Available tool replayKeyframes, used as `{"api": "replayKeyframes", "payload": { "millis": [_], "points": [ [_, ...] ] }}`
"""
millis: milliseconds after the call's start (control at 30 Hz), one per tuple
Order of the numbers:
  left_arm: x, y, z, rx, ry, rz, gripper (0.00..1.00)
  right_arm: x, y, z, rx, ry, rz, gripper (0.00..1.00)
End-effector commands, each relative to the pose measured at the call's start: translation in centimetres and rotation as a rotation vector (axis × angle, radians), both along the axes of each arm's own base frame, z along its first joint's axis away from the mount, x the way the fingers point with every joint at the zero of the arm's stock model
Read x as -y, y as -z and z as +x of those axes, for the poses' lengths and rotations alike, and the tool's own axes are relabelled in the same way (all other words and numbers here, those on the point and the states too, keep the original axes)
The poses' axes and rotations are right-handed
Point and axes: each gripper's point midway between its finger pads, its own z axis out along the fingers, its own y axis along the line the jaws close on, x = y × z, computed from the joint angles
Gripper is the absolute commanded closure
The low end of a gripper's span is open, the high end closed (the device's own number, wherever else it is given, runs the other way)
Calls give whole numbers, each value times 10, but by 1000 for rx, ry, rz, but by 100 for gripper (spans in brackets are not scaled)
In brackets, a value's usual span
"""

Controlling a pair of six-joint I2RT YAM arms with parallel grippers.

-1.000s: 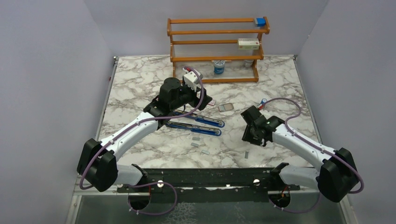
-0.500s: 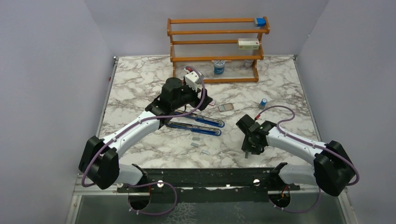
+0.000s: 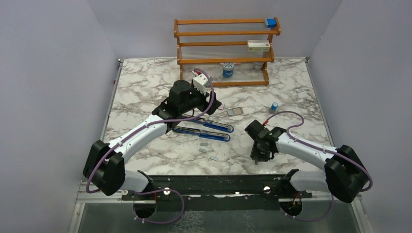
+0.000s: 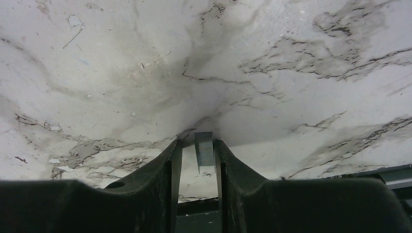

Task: Load the staples into the stapler
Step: Pick up the staple from the center of the board.

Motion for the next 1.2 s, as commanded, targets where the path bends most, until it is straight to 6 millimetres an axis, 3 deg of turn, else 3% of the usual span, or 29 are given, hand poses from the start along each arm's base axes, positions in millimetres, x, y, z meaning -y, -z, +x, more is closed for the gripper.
{"api": "replayKeyframes", "payload": {
  "millis": [0, 400, 733, 867, 1033, 1167],
  "points": [
    [-4, -11, 1, 22, -20, -16, 26, 4, 6, -10, -27, -15, -7, 67],
    [-3, -10, 1, 17, -15, -12, 26, 16, 7, -11, -30, -19, -74, 71],
    [-5, -16, 2, 33, -30, -35, 26, 12, 1, -2, 2, -25, -68, 80],
    [-3, -21, 2, 32, -33, -64, 24, 1, -6, 7, 40, -28, -18, 84],
    [5, -44, -4, 58, 29, -138, 23, -37, -43, 39, 190, -114, 151, 87],
    [-7, -74, 4, 91, -22, -232, 23, -93, -107, 85, 532, -320, 405, 87]
  ]
}}
